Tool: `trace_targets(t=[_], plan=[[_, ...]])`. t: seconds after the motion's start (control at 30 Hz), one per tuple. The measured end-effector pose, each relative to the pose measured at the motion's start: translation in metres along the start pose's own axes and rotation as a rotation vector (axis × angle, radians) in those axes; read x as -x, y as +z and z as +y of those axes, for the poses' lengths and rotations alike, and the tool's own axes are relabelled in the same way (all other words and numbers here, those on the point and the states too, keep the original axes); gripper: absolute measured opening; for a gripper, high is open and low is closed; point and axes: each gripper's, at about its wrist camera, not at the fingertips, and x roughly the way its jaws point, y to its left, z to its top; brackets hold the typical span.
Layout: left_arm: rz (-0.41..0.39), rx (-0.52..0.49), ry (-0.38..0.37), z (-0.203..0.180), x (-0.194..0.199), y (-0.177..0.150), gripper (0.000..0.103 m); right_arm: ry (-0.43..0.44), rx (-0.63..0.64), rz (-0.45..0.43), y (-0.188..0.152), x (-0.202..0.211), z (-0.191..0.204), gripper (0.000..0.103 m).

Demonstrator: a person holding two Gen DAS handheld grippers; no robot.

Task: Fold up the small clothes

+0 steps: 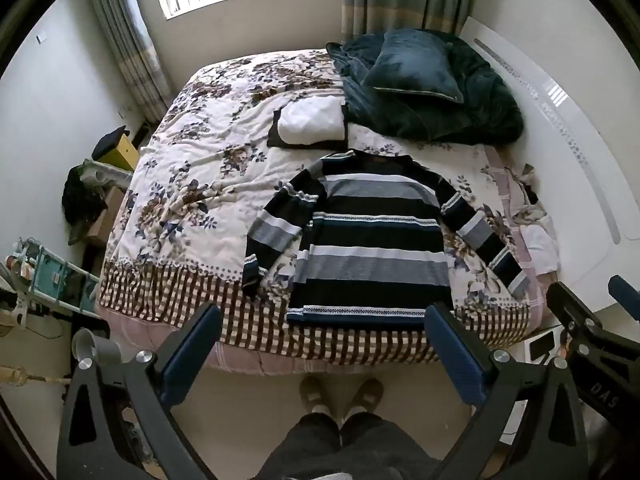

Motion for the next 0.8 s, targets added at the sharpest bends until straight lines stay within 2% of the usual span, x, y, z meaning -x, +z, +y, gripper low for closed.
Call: trace_targets(t=[0.47,0.7,0.8], plan=[[-0.010,0.000,0.008,-0.003,-0.003,-0.003,0.103,0.000,0.003,0.002,0.004,0.011,0.008,0.103],[-0.015,0.008,-0.004,0.009,0.004,-0.004,0.103,-0.006,0.009,0.002,0.002,0.008,0.008,0.103],[-0.012,0.014,-0.002,0.008,0.005,0.003,0.103,-0.008,0.010,0.001,0.001,0.009,0.011,0.103]])
